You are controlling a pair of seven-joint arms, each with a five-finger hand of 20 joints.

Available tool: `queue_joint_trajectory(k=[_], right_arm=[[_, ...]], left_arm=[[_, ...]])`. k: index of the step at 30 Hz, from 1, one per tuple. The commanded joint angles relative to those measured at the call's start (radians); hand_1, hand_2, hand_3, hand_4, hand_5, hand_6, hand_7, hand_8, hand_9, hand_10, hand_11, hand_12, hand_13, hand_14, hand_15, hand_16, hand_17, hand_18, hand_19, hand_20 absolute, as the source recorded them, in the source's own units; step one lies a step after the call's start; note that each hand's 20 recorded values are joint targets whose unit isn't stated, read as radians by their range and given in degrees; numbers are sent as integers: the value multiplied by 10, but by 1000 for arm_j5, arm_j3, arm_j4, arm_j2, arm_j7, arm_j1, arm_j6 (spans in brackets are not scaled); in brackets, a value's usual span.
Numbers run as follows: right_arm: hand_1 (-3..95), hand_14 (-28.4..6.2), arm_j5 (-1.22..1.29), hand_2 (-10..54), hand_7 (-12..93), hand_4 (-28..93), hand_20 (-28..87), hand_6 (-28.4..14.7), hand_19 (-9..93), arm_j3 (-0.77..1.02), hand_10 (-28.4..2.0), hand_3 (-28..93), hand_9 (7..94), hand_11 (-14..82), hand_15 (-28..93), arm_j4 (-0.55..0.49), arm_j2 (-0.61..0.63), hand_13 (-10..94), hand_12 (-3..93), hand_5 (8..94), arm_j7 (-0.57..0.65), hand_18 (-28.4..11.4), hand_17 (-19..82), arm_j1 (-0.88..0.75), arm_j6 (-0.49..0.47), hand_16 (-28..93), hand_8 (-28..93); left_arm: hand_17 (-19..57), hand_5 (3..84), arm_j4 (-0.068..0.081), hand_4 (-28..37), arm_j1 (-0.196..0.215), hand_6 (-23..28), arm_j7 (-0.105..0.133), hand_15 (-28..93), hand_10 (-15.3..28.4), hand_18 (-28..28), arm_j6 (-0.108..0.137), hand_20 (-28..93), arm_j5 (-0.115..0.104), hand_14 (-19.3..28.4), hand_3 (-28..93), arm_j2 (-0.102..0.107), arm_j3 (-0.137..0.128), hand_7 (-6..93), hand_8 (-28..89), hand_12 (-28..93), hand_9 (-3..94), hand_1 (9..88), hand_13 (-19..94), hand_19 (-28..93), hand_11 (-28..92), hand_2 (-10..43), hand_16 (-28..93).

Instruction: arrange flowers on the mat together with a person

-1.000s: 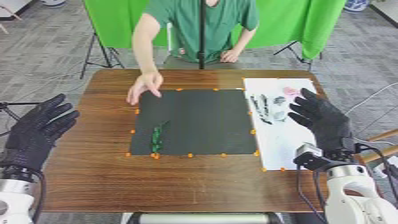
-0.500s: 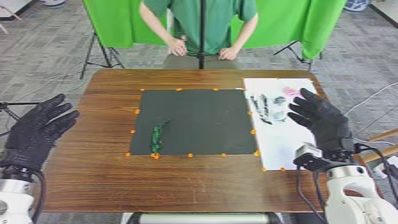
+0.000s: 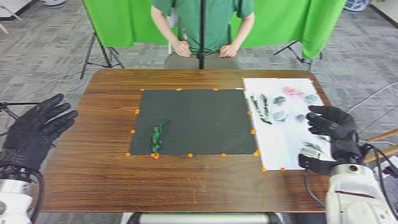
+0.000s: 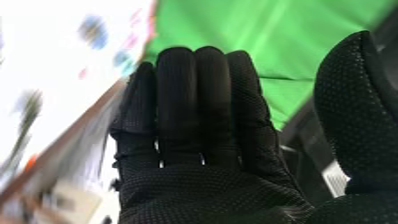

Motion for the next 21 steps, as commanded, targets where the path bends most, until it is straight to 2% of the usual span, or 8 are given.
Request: queue_joint_trajectory(k=[1,4,8,14,21], right_arm=[[318,-135,-687,-95,499,-283,432,-5,814,117,-136,771,568,610,798,-14,111,496,378,533,240,-187,262,-101,-111,259,-191],[315,-140,-710,-95,521,-283,448,-6,834,135,-135,745,584,624,812,-22,129,509,399,550,307,-192,271,-114,-185,289,-188],[285,-154,-702,-95,545,-283,458,-14,832,135,-143,735,551,639,820,-24,128,496,427,529,390,-194,255,-110,-282,304,-184],[277,-157,-721,-95,608,-283,462,-32,827,120,-146,720,538,645,826,10,109,484,428,524,465,-195,249,-108,-334,301,-189],[273,-157,-719,-95,642,-283,467,-33,835,109,-148,732,546,660,835,40,98,489,429,536,471,-196,256,-107,-362,303,-200]], left_arm=[[-40,375,-4,-208,30,43,-1,249,131,214,7,118,-4,158,679,-6,-7,169,-68,170,328,269,311,379,215,-17,33],[-40,375,-6,-207,34,43,5,249,131,214,10,118,-6,158,679,-7,-7,169,-68,169,328,268,311,379,215,-18,32],[-40,375,-3,-208,29,43,2,249,131,215,8,118,-5,158,679,-6,-6,169,-67,170,328,269,312,379,216,-18,32],[-40,374,-4,-208,29,43,5,249,131,214,8,118,-4,158,680,-8,-5,169,-68,169,327,269,311,380,215,-18,32],[-40,375,-4,-209,29,44,5,250,131,215,11,117,-4,158,679,-9,-5,168,-68,170,327,269,311,380,213,-17,32]])
